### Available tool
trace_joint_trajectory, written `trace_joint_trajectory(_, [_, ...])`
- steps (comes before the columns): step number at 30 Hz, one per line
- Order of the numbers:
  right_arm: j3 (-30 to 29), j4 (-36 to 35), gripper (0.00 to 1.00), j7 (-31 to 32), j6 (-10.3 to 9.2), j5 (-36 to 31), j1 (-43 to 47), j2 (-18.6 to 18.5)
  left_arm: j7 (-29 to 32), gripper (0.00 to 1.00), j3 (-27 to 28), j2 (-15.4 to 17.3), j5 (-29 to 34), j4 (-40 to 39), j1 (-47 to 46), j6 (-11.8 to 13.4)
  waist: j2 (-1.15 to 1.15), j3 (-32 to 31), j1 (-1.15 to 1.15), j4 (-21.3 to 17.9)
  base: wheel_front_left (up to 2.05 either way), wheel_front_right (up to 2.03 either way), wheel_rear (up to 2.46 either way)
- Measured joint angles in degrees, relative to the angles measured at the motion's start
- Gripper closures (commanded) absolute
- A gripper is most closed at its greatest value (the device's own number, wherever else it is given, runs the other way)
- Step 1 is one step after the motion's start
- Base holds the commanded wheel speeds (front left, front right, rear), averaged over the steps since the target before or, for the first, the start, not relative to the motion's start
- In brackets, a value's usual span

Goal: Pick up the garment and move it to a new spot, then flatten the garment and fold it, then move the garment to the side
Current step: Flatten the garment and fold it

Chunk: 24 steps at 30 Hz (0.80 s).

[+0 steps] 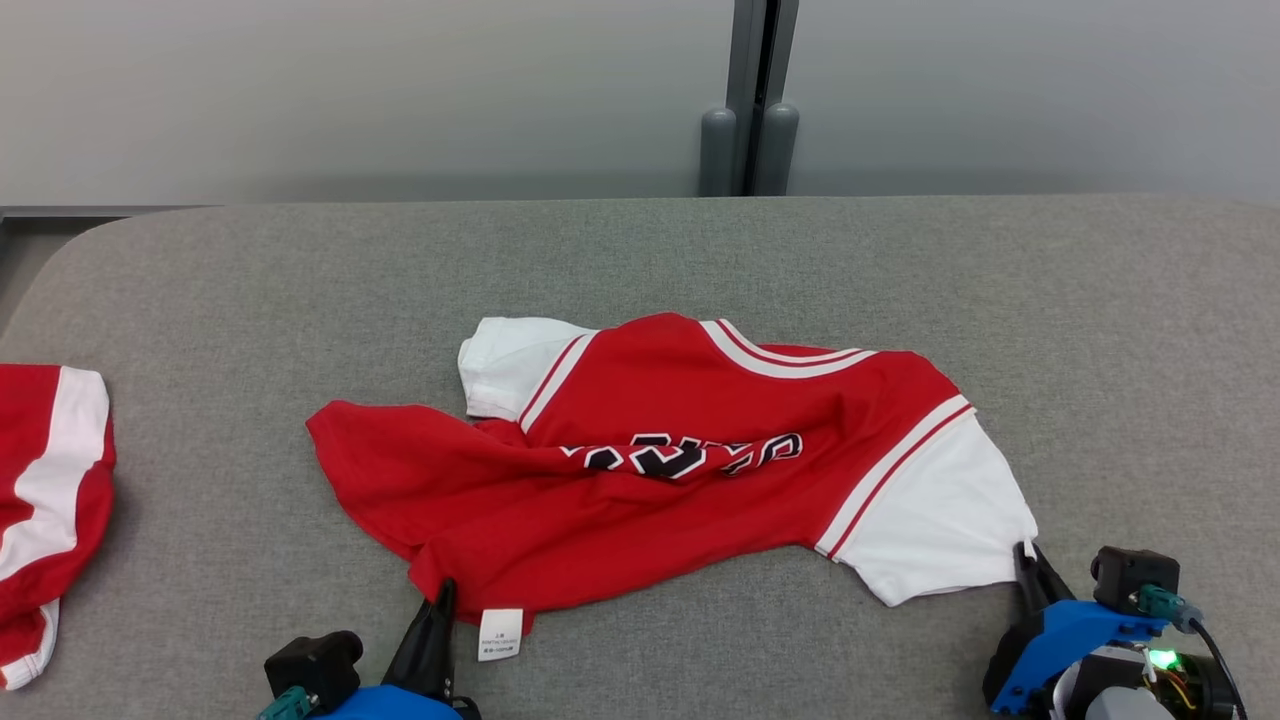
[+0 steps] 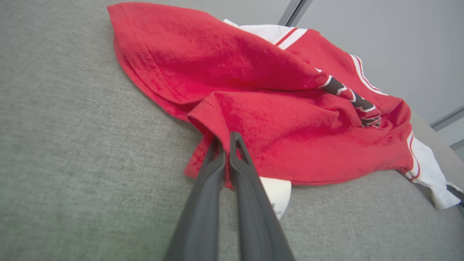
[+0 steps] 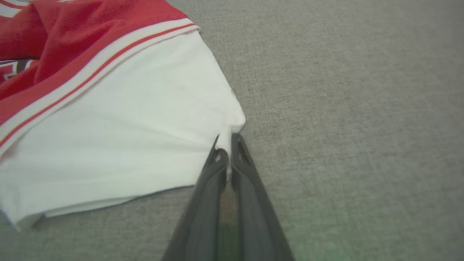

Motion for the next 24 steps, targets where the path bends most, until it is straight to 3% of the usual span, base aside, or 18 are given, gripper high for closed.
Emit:
trace_joint_trajectory(4, [2.8, -3.9, 1.00, 0.6, 0.00, 4.3, 0.5, 0.3, 0.0, 1.00, 0.6, 0.2, 0.5, -1.3, -0.1, 0.0, 0.01, -1.0, 0.00, -0.3, 0.00, 0.00, 0.00])
trace_joint_trajectory(9, [6.3, -15.8, 1.00, 0.7, 0.01, 10.8, 0.4, 0.7, 0.0, 1.00, 3.8, 1.3, 1.8, -6.3, -1.5, 0.0, 0.01, -3.0, 0.01, -1.2, 0.00, 0.00, 0.00])
trace_joint_trajectory(18, [6.9, -37.9, 1.00, 0.7, 0.01, 21.9, -8.7, -4.0, 0.0, 1.00, 7.6, 9.1, 5.8, -17.4, -12.7, 0.0, 0.01, -6.3, 0.00, -4.8, 0.00, 0.00, 0.00])
trace_joint_trajectory(24, [7.9, -46.2, 1.00, 0.7, 0.01, 24.2, -17.9, -8.4, 0.0, 1.00, 9.8, 14.2, 7.3, -21.0, -22.3, 0.0, 0.01, -7.4, 0.00, -6.9, 0.00, 0.00, 0.00])
